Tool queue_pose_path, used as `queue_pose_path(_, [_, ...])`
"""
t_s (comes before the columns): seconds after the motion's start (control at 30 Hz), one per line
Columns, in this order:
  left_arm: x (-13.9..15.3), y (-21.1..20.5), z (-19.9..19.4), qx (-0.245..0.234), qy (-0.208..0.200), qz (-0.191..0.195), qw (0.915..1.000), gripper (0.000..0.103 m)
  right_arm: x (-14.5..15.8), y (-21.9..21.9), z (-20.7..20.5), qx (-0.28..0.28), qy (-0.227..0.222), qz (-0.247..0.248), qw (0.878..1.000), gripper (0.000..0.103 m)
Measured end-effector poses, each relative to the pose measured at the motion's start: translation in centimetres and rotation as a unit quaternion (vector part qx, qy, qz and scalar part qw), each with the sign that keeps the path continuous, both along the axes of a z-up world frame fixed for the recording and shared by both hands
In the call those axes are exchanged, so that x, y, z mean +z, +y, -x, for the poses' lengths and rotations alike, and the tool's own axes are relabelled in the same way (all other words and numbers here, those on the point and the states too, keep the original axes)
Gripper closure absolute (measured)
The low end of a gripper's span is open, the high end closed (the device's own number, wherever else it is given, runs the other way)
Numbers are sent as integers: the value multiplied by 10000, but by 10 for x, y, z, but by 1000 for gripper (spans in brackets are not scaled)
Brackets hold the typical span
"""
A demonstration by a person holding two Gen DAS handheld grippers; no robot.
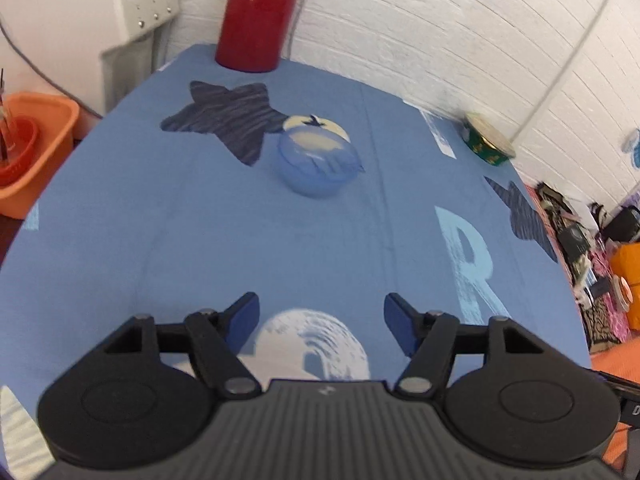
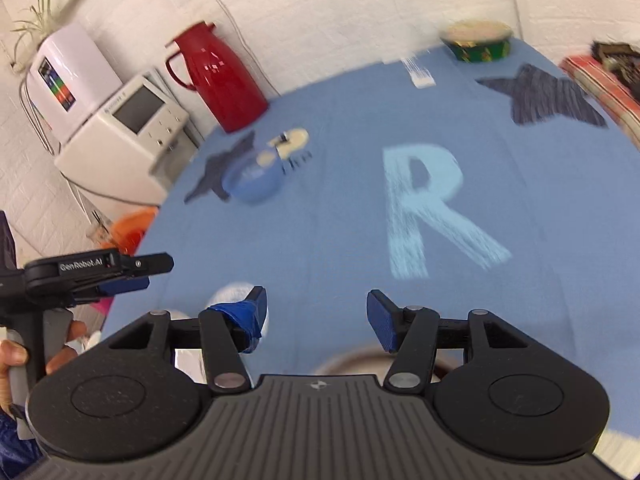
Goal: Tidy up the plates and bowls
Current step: 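Move both grippers to the clear blue bowl and grip its rim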
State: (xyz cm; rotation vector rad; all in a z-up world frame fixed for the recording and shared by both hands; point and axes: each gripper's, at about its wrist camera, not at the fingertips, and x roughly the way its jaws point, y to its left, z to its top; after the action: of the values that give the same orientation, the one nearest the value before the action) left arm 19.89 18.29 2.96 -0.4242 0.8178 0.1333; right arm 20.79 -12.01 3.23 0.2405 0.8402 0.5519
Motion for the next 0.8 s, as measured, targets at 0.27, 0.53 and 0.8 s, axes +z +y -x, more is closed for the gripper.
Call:
queue_pose_path(0.27, [-13,71,-82,261,78,334,9991,36,-1,95,-110,441,-89,585,9973,61])
queue_pose_path(0.53, [-40,85,-162,331,224,263,9989,36,-37,178,-187,800,86,1094,9907,61])
queue_pose_path(0.8, [-65,90,-194,308,376,72,9988,36,-55,209,-214,952,34,1550,9833,61])
